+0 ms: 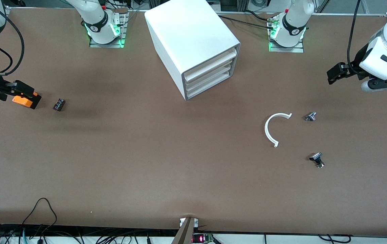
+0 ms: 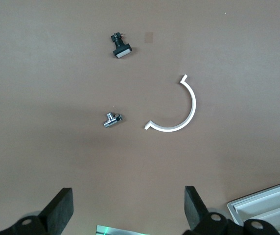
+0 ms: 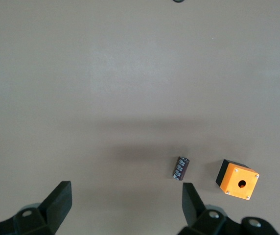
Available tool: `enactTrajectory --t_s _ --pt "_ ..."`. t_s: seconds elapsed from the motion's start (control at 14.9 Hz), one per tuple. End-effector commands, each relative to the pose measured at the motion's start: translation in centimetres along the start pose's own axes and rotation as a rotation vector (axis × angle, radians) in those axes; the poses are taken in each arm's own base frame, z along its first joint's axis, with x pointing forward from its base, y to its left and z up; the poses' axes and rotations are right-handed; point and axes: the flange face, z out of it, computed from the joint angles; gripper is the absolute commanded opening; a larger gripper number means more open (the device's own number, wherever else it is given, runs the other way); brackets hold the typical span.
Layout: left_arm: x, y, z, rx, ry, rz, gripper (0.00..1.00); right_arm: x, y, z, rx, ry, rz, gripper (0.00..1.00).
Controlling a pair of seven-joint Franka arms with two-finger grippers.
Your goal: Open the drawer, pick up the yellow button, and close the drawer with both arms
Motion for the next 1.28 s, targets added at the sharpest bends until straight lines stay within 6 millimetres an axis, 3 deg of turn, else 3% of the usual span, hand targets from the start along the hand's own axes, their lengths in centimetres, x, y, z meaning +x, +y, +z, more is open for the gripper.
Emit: enactTrajectory --t_s 0.0,0.13,0.2,0.27,0.47,0.6,0.74,0.87,1.01,1.21 --pt "0.8 1.7 0.3 -0.016 -0.036 0.036 1.0 0.3 -0.4 -0.6 0.019 -0.002 0.019 1.0" --pt "1.6 3.1 2.5 -0.013 -0.083 0.068 1.0 0.3 -0.4 -0.5 0.019 -0.004 0.019 1.0" --pt "2.2 3.8 5.3 -0.009 -0.155 0.082 1.0 0.3 -0.4 -0.5 0.019 -0.004 0.019 1.0" --pt "2.1 4.3 5.8 -0.056 -0.195 0.086 1.0 0.3 -0.4 -0.5 0.02 -0.004 0.017 1.0" --pt "3.3 3.7 8.8 -0.253 -0.312 0.112 1.0 0.3 -0.9 -0.6 0.018 -0.002 0.008 1.0" --pt "3.7 4.8 13.3 -0.31 -0.41 0.169 1.0 0.2 -0.9 -0.3 0.019 -0.01 0.011 1.0" --pt "2.2 7.0 19.2 -0.41 -0.55 0.163 1.0 0.2 -0.5 0.1 0.021 -0.023 0.014 1.0" --pt "0.0 8.5 23.2 -0.547 -0.692 0.118 1.0 0.3 -1.1 0.1 0.019 -0.023 0.003 1.0" --pt "-1.2 9.9 26.0 -0.667 -0.77 0.125 1.0 0.8 -2.9 0.9 0.011 -0.035 -0.03 1.0" --pt "-3.2 14.0 29.0 -0.813 -0.865 0.107 1.0 1.0 -4.0 1.8 0.011 -0.052 -0.057 1.0"
